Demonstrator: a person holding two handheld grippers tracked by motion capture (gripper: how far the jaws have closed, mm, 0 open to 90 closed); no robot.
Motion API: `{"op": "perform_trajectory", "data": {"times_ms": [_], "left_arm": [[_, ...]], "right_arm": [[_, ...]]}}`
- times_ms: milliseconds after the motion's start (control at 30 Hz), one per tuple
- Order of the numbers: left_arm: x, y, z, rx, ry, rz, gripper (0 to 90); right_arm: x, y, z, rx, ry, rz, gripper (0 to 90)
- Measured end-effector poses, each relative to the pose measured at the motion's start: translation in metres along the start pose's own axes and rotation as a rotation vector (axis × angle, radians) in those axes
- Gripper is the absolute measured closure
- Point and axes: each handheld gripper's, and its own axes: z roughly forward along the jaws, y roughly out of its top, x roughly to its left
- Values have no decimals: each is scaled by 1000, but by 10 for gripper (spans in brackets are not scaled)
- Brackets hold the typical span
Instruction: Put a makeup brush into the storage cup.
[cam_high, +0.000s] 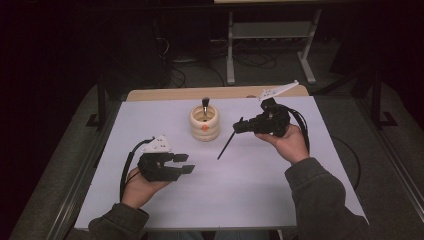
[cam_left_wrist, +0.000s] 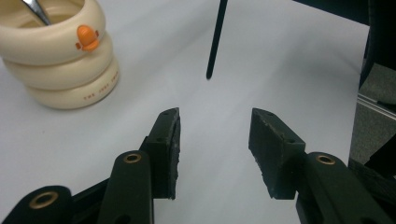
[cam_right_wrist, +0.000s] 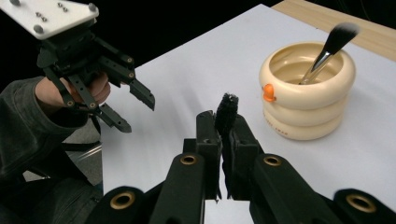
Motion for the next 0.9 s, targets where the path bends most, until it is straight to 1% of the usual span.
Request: {"op": "perform_trajectory", "data": {"times_ms": [133,200,233,267,367,467,533,567,667,900], "left_arm": [[2,-7,-3,-4,11,-12,506],[3,-10,-5,0,22,-8,499],[3,-11,-5,0,23,-15,496],[3,-12,-6,3,24,-9,494],[3,-15,-8,0,32,-17,487],[4,-17,-10,3,42,-12,479],[4,-20,-10,3,46,-20,474],[5,-21,-11,3,45,-16,470],[5,-24,-12,6,54,-26,459],[6,-29,-16,3,67,-26,451]], "right_arm": [[-2,7,-1,3,-10,2,848],[-3,9,-1,5,-15,1,848],[-3,11,-1,2,-16,-1,848],[-3,12,-1,2,-18,2,848],[-4,16,-2,4,-24,-2,847],[-4,22,-3,4,-29,-1,848],[-4,26,-3,3,-35,-3,847],[-4,28,-4,2,-34,-10,847],[-5,34,-4,1,-39,-20,848],[-5,46,-1,4,-48,-25,847]]}}
